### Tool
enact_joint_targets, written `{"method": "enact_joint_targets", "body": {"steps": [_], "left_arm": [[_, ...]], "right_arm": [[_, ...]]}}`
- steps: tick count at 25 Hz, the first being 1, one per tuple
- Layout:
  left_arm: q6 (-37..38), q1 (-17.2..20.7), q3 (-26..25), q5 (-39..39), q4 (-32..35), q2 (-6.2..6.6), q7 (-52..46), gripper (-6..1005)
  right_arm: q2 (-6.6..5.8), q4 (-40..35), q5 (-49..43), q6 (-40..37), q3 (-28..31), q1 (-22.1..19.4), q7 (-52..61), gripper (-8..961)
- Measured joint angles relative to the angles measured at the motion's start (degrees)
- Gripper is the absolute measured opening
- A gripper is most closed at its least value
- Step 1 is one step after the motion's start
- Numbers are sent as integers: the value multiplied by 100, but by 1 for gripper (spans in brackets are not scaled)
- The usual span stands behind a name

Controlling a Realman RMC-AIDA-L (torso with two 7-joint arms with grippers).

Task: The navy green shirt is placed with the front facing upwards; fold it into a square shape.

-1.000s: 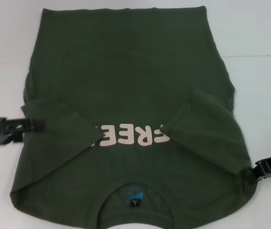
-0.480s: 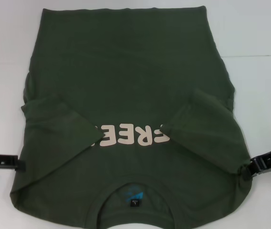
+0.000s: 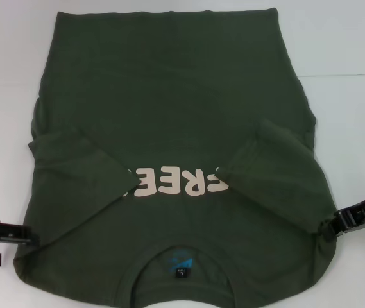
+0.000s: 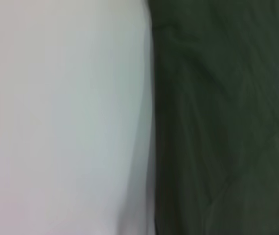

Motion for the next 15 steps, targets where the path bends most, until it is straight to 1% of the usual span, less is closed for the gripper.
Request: {"method": "enact_joint_targets", "body": {"steps": [8,15], "left_arm": [[-308,-125,68,17,-457,60,9,948],[-331,-140,91,32,-506,64,12,947]], "right_arm": [[0,2,21,-29,-6,17,-4,23],[0,2,22,-40,-7,18,-8,24]]}}
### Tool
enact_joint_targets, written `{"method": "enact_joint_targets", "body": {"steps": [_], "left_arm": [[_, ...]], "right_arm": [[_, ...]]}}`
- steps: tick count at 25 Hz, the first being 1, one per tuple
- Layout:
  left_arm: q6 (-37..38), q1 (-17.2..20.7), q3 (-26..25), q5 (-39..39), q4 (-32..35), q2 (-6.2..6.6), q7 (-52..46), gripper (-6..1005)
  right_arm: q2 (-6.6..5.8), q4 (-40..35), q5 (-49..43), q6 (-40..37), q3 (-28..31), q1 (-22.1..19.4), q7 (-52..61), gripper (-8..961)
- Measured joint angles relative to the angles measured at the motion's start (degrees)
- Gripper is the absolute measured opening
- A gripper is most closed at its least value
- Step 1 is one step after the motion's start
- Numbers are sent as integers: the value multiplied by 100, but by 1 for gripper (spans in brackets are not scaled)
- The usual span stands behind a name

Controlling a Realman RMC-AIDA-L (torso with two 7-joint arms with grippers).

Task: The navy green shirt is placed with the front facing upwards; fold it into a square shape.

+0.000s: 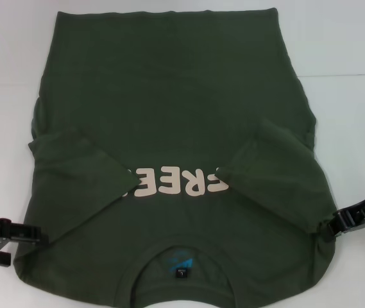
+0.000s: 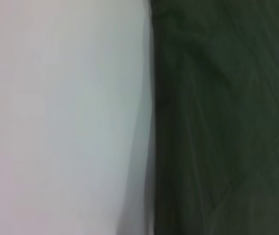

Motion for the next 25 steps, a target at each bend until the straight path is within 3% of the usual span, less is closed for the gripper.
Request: {"method": "enact_joint_targets", "body": {"steps": [11,16,25], "left_arm": [[-9,-22,108,153,-23,6,-136,945],[-111,-15,261,210,38,-18,-133,751],[-167,-33,425,257,17,-34,-120,564]], "right_arm": [[9,8,102,-13,-34,6,-19,24],[9,10,106,-12,-34,6,-32,24],[9,17,110,-12,-34,6,-26,24]]}}
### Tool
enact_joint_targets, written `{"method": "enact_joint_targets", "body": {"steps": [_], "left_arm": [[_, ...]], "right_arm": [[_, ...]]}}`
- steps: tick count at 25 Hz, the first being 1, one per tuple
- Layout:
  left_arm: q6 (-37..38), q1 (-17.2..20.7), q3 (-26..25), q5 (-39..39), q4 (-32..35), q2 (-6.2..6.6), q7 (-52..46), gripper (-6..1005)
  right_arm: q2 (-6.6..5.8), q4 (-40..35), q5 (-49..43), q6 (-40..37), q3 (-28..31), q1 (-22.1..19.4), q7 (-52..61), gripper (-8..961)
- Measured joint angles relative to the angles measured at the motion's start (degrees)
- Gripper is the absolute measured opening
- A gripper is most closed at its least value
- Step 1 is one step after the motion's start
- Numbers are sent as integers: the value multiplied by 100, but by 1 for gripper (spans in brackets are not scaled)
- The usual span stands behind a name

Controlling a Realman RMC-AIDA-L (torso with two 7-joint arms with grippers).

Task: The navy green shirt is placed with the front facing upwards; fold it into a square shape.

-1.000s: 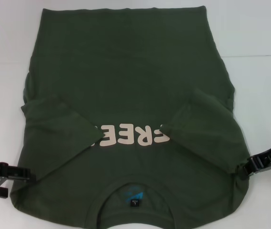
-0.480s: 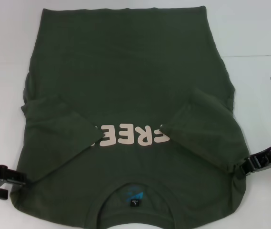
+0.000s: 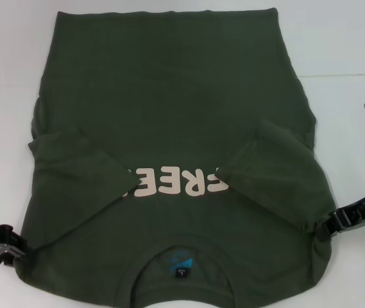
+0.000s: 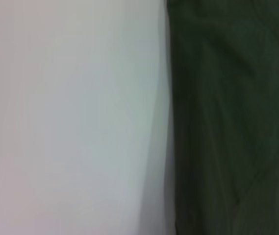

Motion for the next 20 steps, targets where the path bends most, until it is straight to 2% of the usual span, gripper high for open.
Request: {"method": "enact_joint_targets", "body": {"steps": [2,13,17,20], "left_arm": [[-1,-5,0,-6,0,-1,13,523],[-31,-37,45,-46,-13,-2,124,70],[-62,-34,66,-82,-15,-14,262,37],[-44,10,42,-229,-15,-23,851,29]], "right_arm": [[0,0,14,-1,0,0,3,24],[0,0,49,-7,16,0,3,24],[0,-1,78,-6,41,-10,-11,24],[-13,-1,327,0,139,-118,-156,24]]}}
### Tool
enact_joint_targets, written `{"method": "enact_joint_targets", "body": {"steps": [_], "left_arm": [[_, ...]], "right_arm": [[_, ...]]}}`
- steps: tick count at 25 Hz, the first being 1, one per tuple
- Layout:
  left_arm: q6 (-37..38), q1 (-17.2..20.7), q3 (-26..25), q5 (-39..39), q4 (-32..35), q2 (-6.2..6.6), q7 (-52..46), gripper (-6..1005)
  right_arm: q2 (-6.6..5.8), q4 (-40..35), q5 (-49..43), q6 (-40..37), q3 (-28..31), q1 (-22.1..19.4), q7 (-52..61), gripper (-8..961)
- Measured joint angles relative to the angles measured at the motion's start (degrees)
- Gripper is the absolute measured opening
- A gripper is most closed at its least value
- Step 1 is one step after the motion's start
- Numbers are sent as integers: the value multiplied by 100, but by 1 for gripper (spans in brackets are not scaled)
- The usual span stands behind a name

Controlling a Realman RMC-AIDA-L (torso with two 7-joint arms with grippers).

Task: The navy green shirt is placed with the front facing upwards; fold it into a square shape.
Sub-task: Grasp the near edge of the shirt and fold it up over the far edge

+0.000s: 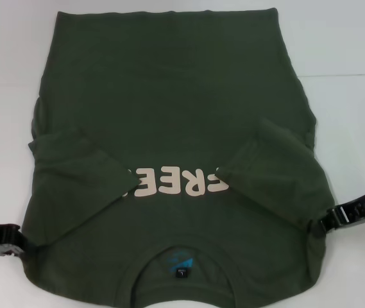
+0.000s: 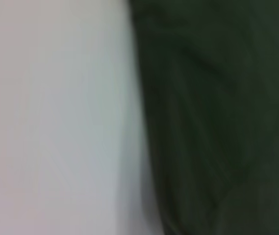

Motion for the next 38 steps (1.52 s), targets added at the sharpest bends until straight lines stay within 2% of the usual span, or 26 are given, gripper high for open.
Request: {"method": "enact_joint_targets", "body": {"steps": [4,10,15,20,23,30,38], "left_arm": [[-69,92,-158,-181,-28,-23,608,29],[-110,204,-1156,-778,-537,49,1995,29],[-129,352,-1606,-962,-904,70,2948,29],[-101,487,-1866,-1058,-994,50,3682,29],[1,643,-2017,-1367,-1001,14,4425,29],[160,873,-2049,-1746,-1091,-67,5758,29],[302,1085,-2226,-1817,-1186,-130,6801,28]], "right_arm": [[-50,81,477,24,184,-260,-404,24],[-54,693,939,332,707,-658,-1547,24],[-42,1060,1542,168,1373,-1024,-2861,24],[-145,1364,2106,-163,1931,-1417,-3938,24],[-198,1646,2363,-340,2310,-1612,-4831,24],[-209,2321,2493,-447,2826,-1900,-6726,24],[-219,2532,2499,-564,3342,-2201,-7423,24]]}}
